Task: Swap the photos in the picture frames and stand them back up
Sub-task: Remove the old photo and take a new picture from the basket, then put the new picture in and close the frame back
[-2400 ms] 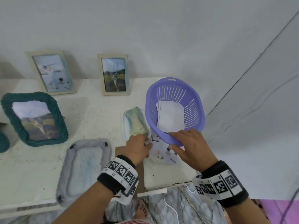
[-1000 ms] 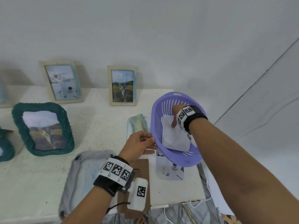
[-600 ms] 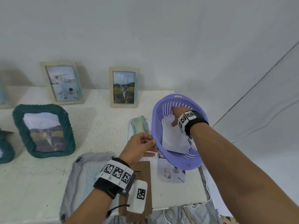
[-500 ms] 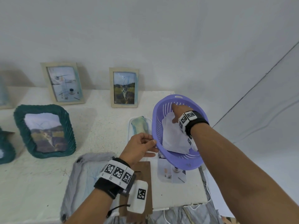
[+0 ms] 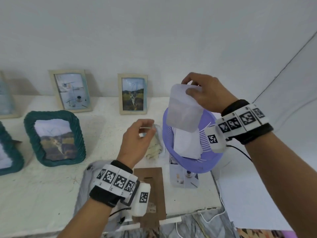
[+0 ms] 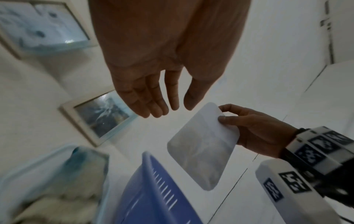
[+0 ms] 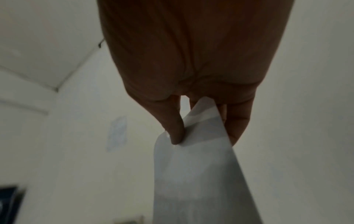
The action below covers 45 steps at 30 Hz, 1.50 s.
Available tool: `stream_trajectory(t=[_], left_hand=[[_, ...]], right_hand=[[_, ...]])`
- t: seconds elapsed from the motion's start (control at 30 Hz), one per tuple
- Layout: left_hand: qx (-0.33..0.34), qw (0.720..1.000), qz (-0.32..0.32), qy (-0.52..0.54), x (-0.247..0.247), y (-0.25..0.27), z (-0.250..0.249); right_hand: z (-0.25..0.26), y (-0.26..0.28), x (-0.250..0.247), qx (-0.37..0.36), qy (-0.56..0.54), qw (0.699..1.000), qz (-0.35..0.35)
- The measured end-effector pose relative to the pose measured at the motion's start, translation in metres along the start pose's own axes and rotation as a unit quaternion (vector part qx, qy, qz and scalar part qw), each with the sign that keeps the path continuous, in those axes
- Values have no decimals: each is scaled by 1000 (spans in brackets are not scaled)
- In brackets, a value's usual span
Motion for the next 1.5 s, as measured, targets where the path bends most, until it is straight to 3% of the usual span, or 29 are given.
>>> stream_trajectory(t=[0.13,0.27,0.4,0.57,0.7,0.87,0.97,1.1,1.3,1.5], left_hand=[[34,998,29,34,-28,12,-24],[15,996,54,63,-61,27,-13],[-68,991,24,113,-106,39,32],[-148,982,4,115,-141,59,90],[-141,989,-40,-10,-160,70,119],[-102,975,-73,-182,-168,81,139],[-84,971,-67,-215,-167,82,143],[-74,962,-64,-254,-167,81,149],[-76,943,-59,-318,-165,79,155],[-67,947,-50,-311,-164,76,163]], right_hand=[[61,18,16,-45,-104,994,-10],[83,31,53,-38,-175,982,-55],[72,56,113,74,-275,948,-143],[90,96,209,159,-384,904,-100],[94,117,249,191,-373,903,-91],[103,131,271,177,-280,942,-50],[109,133,270,149,-195,969,-35],[108,139,277,166,-201,965,-42],[104,143,286,183,-146,972,9],[111,138,289,148,-124,980,38]])
Point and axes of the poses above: each hand's wrist, its own y-axis away from the middle knuckle, its own x-axis out of the palm, z = x × y, the point moved 9 cm from there along -y, towards the middle knuckle, and after that the axes turned 15 degrees about -x, right-handed, at the moved point
